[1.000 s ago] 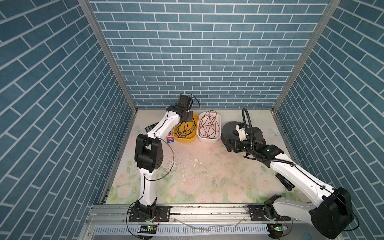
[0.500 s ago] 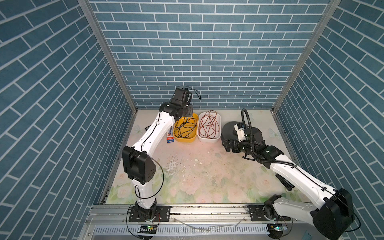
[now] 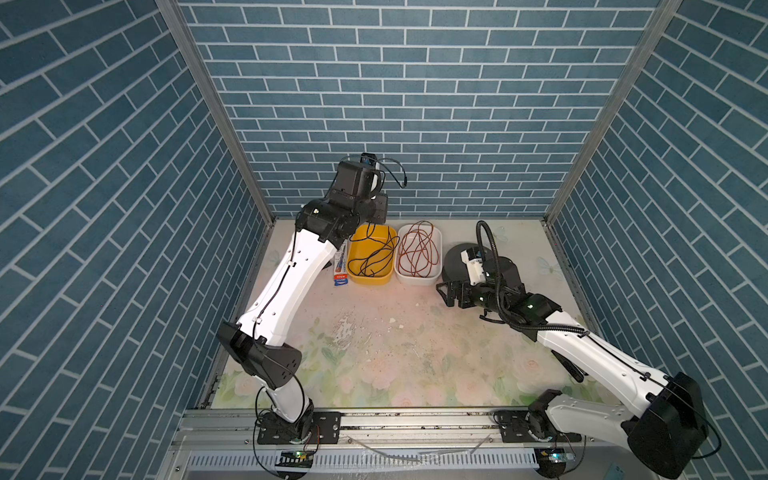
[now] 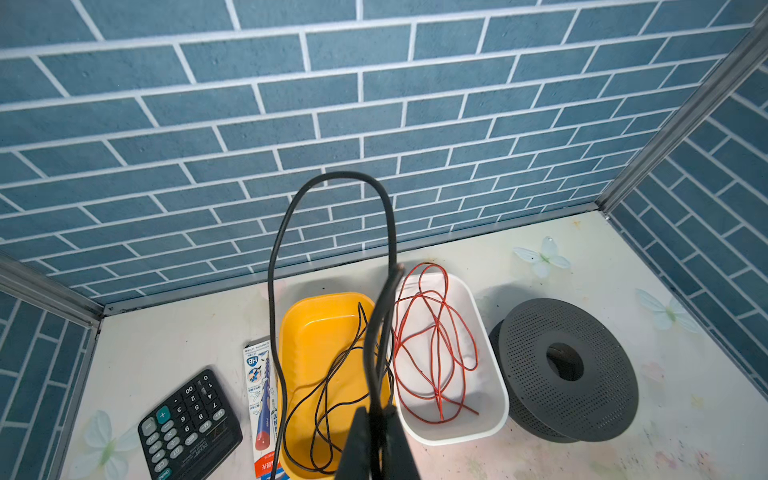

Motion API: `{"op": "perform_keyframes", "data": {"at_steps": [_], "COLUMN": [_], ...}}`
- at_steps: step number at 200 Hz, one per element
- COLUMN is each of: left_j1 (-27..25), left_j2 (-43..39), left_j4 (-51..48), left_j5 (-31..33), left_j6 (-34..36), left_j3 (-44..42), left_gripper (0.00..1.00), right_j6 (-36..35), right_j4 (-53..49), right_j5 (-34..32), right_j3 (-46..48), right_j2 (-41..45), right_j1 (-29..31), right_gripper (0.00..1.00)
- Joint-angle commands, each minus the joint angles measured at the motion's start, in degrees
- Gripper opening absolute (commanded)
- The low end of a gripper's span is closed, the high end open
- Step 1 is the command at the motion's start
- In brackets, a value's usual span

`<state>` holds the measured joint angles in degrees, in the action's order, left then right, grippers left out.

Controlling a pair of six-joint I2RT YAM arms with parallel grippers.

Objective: Wrap the cables
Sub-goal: 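Lift the black cable high with the left gripper while the right gripper reaches toward it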

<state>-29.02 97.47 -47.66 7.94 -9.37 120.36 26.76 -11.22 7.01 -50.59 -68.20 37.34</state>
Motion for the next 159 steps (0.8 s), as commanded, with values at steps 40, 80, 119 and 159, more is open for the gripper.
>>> {"op": "perform_keyframes", "data": {"at_steps": [40, 80, 119, 159], "left_j1": [-3.2, -3.5, -3.6, -3.6], "left_j2": [-2.2, -4.1, -6.8, -8.2], "left_j4": [-7.1, -8.4, -6.5, -5.4], "left_j5": [3.0, 3.6, 3.9, 4.2], "left_j6": [1.8, 1.8, 1.5, 1.8], "left_j3": [7.2, 6.7, 3.2, 0.8], "left_gripper": [0.00, 0.00, 0.00, 0.00], "right_j6": [3.1, 5.3, 9.6, 9.0], "right_j4": [13.6, 20.1, 28.9, 30.4], "right_j5": [2.7, 4.2, 5.0, 5.8], "right_j3": [-5.6, -12.4, -15.0, -20.7], "right_j2": [-13.1, -23.7, -30.9, -37.5], "right_j1": [1.5, 1.5, 2.1, 3.7], "right_gripper": [0.95, 0.94, 0.85, 0.78]}}
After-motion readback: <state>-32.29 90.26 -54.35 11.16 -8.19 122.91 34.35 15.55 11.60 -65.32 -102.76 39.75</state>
